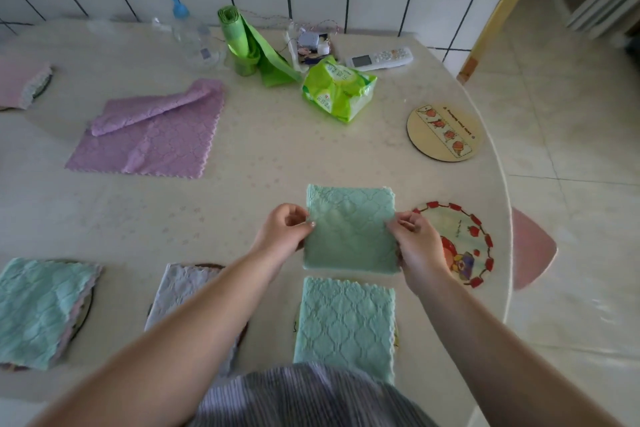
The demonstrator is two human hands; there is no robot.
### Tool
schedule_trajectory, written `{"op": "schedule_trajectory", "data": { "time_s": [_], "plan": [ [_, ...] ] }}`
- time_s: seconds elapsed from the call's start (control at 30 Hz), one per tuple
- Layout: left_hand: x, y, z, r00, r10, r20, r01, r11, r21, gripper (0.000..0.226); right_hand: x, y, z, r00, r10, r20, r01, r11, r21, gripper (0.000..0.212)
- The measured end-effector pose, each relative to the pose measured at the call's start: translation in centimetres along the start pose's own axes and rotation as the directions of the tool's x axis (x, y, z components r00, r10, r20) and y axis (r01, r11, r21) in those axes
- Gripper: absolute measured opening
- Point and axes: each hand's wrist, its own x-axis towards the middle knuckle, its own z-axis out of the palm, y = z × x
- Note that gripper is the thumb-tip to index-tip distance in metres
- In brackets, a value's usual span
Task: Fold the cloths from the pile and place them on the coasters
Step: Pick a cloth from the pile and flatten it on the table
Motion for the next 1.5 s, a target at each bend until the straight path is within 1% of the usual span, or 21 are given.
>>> {"op": "schedule_trajectory", "data": {
  "time_s": [0.07, 0.1, 0.2, 0.4, 0.47, 0.6, 0.8, 0.87, 1.0, 1.1, 1.13, 1.17, 1.2, 1.23, 1.27, 1.3, 1.33, 1.37, 1.4, 1.43, 1.5],
  "plan": [
    [-1.0, -0.3, 2.0, 0.996, -0.006, 0.093, 0.002, 0.999, 0.046, 0.013, -0.5, 1.0, -2.5, 0.999, -0.015, -0.028, 0.015, 1.000, 0.020, 0.004],
    [-1.5, -0.4, 3.0, 0.991, -0.011, 0.134, 0.002, 0.998, 0.068, 0.014, -0.7, 1.5, -3.7, 0.999, -0.021, -0.044, 0.022, 0.999, 0.035, 0.004],
    [-2.7, -0.9, 6.2, 0.974, -0.020, 0.226, -0.003, 0.994, 0.105, 0.017, -1.1, 3.0, -7.1, 0.996, -0.025, -0.086, 0.031, 0.998, 0.063, 0.015],
    [-3.7, -1.0, 10.6, 0.940, -0.020, 0.341, -0.055, 0.976, 0.208, 0.023, -0.7, 4.4, -11.9, 0.983, -0.109, -0.147, 0.100, 0.992, -0.072, 0.029],
    [-3.4, -0.5, 11.3, 0.927, -0.020, 0.374, -0.084, 0.962, 0.260, 0.026, 0.0, 4.4, -12.7, 0.975, -0.162, -0.153, 0.146, 0.984, -0.106, 0.033],
    [-2.2, 0.4, 12.0, 0.916, 0.003, 0.402, -0.155, 0.925, 0.347, 0.034, 1.8, 4.1, -13.1, 0.953, -0.264, -0.149, 0.237, 0.955, -0.178, 0.034],
    [-0.7, 0.9, 13.5, 0.903, 0.009, 0.429, -0.202, 0.891, 0.406, 0.039, 3.0, 3.5, -13.3, 0.928, -0.339, -0.154, 0.281, 0.910, -0.304, 0.039],
    [-0.4, 0.7, 14.0, 0.899, 0.007, 0.438, -0.214, 0.878, 0.427, 0.040, 3.2, 3.7, -13.7, 0.925, -0.343, -0.163, 0.280, 0.907, -0.316, 0.042],
    [-0.1, 0.4, 14.7, 0.900, 0.007, 0.437, -0.231, 0.856, 0.462, 0.045, 3.8, 4.2, -14.2, 0.934, -0.296, -0.199, 0.232, 0.929, -0.288, 0.043],
    [-0.1, 0.3, 15.0, 0.900, 0.028, 0.434, -0.256, 0.842, 0.475, 0.045, 4.2, 4.3, -14.3, 0.936, -0.295, -0.190, 0.234, 0.928, -0.290, 0.045],
    [-0.2, 0.3, 15.1, 0.898, 0.060, 0.435, -0.298, 0.812, 0.502, 0.044, 4.2, 4.4, -14.4, 0.935, -0.306, -0.181, 0.242, 0.921, -0.305, 0.046],
    [-0.2, 0.3, 15.1, 0.895, 0.116, 0.431, -0.363, 0.751, 0.552, 0.044, 4.1, 4.5, -14.4, 0.929, -0.328, -0.172, 0.256, 0.905, -0.341, 0.048],
    [-0.4, 0.2, 15.0, 0.880, 0.199, 0.432, -0.449, 0.647, 0.617, 0.045, 4.0, 4.7, -14.3, 0.914, -0.372, -0.163, 0.282, 0.871, -0.403, 0.048],
    [-0.5, 0.1, 15.0, 0.839, 0.292, 0.460, -0.544, 0.498, 0.675, 0.046, 3.8, 4.8, -14.3, 0.883, -0.447, -0.142, 0.328, 0.806, -0.493, 0.047],
    [-0.6, -0.1, 15.0, 0.771, 0.362, 0.524, -0.632, 0.326, 0.703, 0.048, 3.6, 4.9, -14.1, 0.836, -0.542, -0.087, 0.392, 0.701, -0.596, 0.046],
    [-0.5, -0.2, 15.1, 0.695, 0.388, 0.606, -0.698, 0.161, 0.698, 0.051, 3.5, 5.0, -13.9, 0.791, -0.612, 0.009, 0.447, 0.568, -0.691, 0.046],
    [-0.5, -0.4, 15.3, 0.636, 0.373, 0.676, -0.736, 0.029, 0.676, 0.054, 3.5, 5.1, -13.7, 0.771, -0.625, 0.122, 0.475, 0.437, -0.764, 0.048],
    [-0.4, -0.6, 15.6, 0.611, 0.331, 0.719, -0.746, -0.062, 0.663, 0.058, 3.5, 5.1, -13.4, 0.780, -0.586, 0.220, 0.478, 0.332, -0.813, 0.051],
    [-0.3, -0.8, 15.8, 0.623, 0.276, 0.732, -0.732, -0.124, 0.669, 0.064, 3.5, 5.3, -13.2, 0.804, -0.525, 0.278, 0.463, 0.261, -0.847, 0.055],
    [-0.2, -1.0, 15.9, 0.660, 0.213, 0.721, -0.702, -0.169, 0.692, 0.070, 3.5, 5.7, -13.1, 0.827, -0.475, 0.299, 0.439, 0.214, -0.873, 0.058],
    [0.1, -1.4, 15.8, 0.726, 0.116, 0.677, -0.643, -0.233, 0.729, 0.076, 3.4, 6.4, -13.1, 0.851, -0.435, 0.295, 0.395, 0.158, -0.905, 0.064]
  ]
}}
